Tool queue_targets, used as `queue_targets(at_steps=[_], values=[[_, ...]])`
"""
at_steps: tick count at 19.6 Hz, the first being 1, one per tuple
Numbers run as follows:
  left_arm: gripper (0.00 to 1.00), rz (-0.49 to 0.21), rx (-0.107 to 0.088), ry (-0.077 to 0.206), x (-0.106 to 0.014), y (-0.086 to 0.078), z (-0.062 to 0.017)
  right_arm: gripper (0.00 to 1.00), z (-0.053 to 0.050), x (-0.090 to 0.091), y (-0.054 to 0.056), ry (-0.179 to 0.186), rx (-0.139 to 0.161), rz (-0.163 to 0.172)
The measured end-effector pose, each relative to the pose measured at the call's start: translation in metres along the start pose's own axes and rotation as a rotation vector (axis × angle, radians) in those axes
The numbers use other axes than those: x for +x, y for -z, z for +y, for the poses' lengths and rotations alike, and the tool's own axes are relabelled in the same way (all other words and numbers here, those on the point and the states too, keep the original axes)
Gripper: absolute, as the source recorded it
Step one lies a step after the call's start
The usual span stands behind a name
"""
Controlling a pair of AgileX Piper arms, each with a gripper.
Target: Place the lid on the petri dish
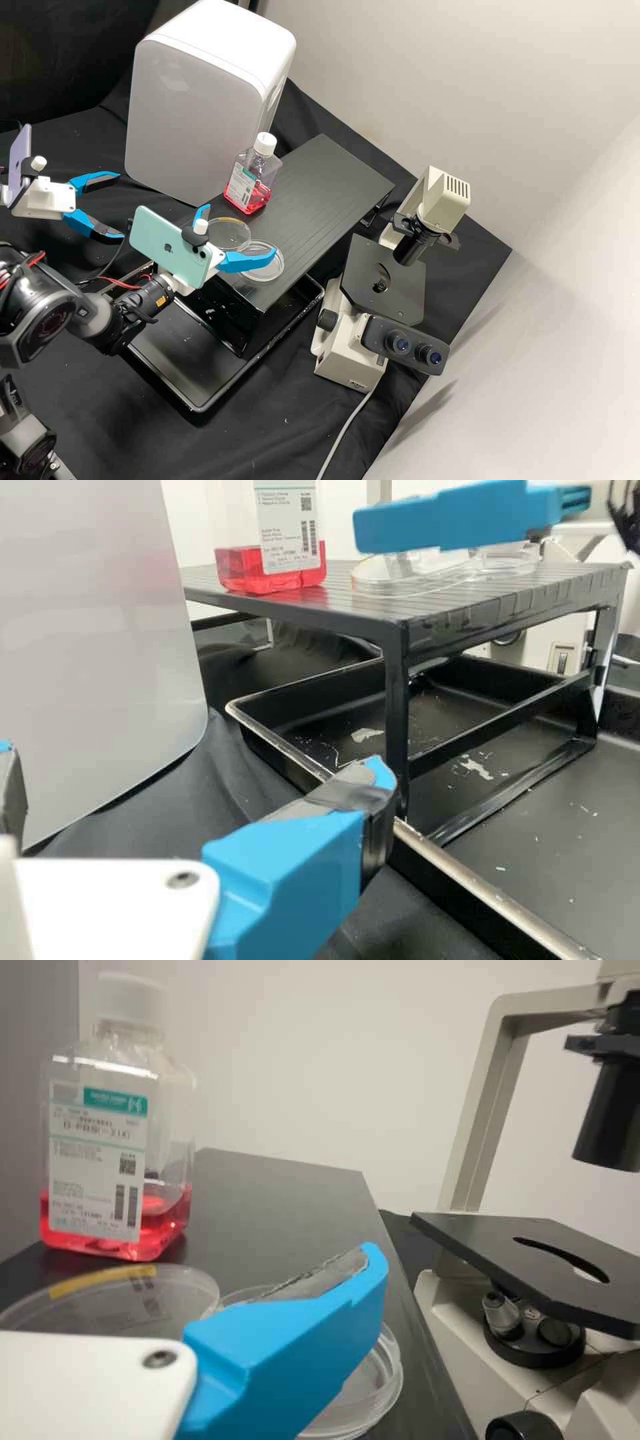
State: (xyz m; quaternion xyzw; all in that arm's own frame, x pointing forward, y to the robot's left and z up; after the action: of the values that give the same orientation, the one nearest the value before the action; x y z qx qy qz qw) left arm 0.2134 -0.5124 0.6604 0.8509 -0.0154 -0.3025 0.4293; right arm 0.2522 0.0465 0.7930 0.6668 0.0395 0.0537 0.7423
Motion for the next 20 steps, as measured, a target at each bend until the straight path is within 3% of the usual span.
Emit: queue_targets(at_steps=[4, 8, 13, 16, 20], values=[[1.00, 0.000, 0.004, 0.000, 0.000, 0.000, 0.0000, 1.00, -0.004, -0.001, 0.007, 0.015, 0.001, 0.029], [1.00, 0.000, 0.008, 0.000, 0.000, 0.000, 0.0000, 1.00, -0.010, -0.002, 0.013, 0.037, -0.035, 0.055], [1.00, 0.000, 0.008, 0.000, 0.000, 0.000, 0.0000, 1.00, -0.024, -0.002, 0.019, 0.090, -0.091, 0.080], [1.00, 0.001, 0.007, 0.000, 0.000, 0.000, 0.0000, 1.00, -0.027, -0.001, 0.017, 0.101, -0.120, 0.069], [1.00, -0.002, 0.007, 0.000, 0.000, -0.001, -0.0002, 1.00, -0.027, -0.001, 0.014, 0.097, -0.118, 0.052]])
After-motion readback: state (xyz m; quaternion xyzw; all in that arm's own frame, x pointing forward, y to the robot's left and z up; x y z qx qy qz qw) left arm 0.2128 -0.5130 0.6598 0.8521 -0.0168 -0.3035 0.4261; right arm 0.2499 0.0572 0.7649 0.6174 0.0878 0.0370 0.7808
